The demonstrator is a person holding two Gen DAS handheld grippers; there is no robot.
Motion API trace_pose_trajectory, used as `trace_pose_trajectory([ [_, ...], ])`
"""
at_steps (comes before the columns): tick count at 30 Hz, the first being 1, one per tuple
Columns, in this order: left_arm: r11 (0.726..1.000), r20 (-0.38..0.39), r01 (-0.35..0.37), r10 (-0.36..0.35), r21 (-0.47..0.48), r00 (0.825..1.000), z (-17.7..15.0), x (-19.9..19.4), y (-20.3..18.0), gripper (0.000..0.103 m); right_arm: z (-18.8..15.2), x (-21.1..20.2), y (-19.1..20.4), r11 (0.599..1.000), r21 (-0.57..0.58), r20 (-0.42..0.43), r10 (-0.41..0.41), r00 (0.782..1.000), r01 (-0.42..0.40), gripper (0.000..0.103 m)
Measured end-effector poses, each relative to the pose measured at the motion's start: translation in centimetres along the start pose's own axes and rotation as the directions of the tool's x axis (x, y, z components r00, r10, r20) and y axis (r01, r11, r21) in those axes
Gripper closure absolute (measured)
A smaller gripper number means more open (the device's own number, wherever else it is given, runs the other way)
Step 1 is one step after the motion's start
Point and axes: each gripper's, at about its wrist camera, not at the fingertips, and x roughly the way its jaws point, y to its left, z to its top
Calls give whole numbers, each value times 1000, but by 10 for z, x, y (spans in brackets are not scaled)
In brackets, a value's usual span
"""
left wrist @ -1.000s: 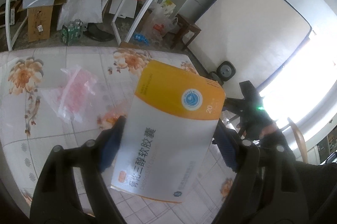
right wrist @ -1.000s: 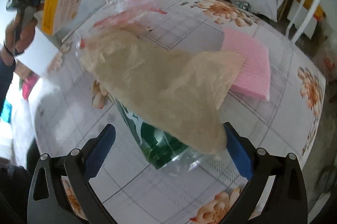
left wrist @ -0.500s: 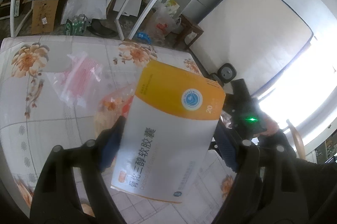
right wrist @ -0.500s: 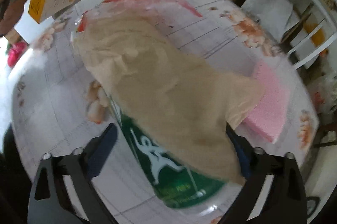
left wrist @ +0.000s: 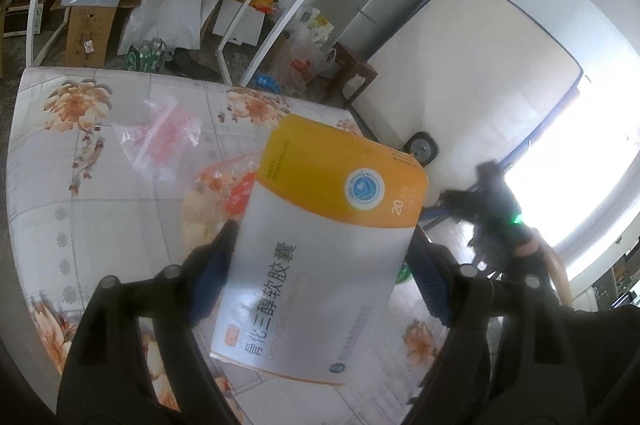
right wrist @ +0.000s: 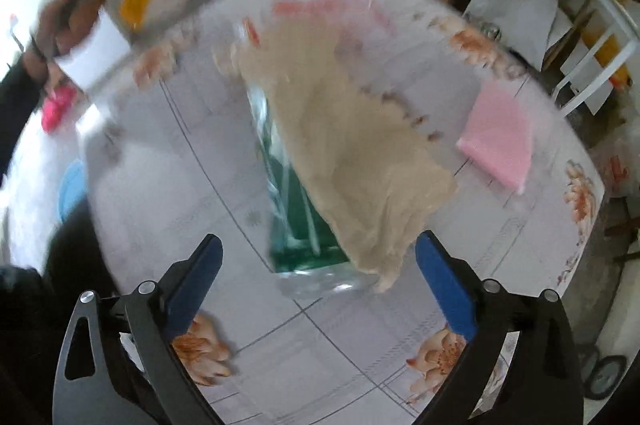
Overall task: Collect trash
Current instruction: 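Grasp the pink mesh pad with the right gripper while the left gripper holds the box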
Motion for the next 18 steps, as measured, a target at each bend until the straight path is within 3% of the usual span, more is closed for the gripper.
trace_pose_trajectory([
  [4,1000,20,10,-10,-4,1000,-9,-12,-2,26,11,-35,-24,997,77,112,21,994,-30,6],
  [6,1000,30,20,-20,-8,999,-12,-17,-3,26,20,-38,-47,982,168,158,59,986,-86,6],
  [8,1000,35,25,-25,-9,999,-15,-20,-3,26,27,-27,-57,959,252,131,97,987,-127,6],
  [11,999,36,30,-30,-17,999,-18,-20,0,26,49,0,-43,979,178,97,82,992,-98,6],
  [15,999,41,38,-36,-34,998,-23,-19,3,26,60,11,-68,959,280,127,8,992,-44,13],
  [18,998,41,44,-42,-41,998,-26,-17,5,26,65,10,-123,897,442,183,-114,977,22,13],
])
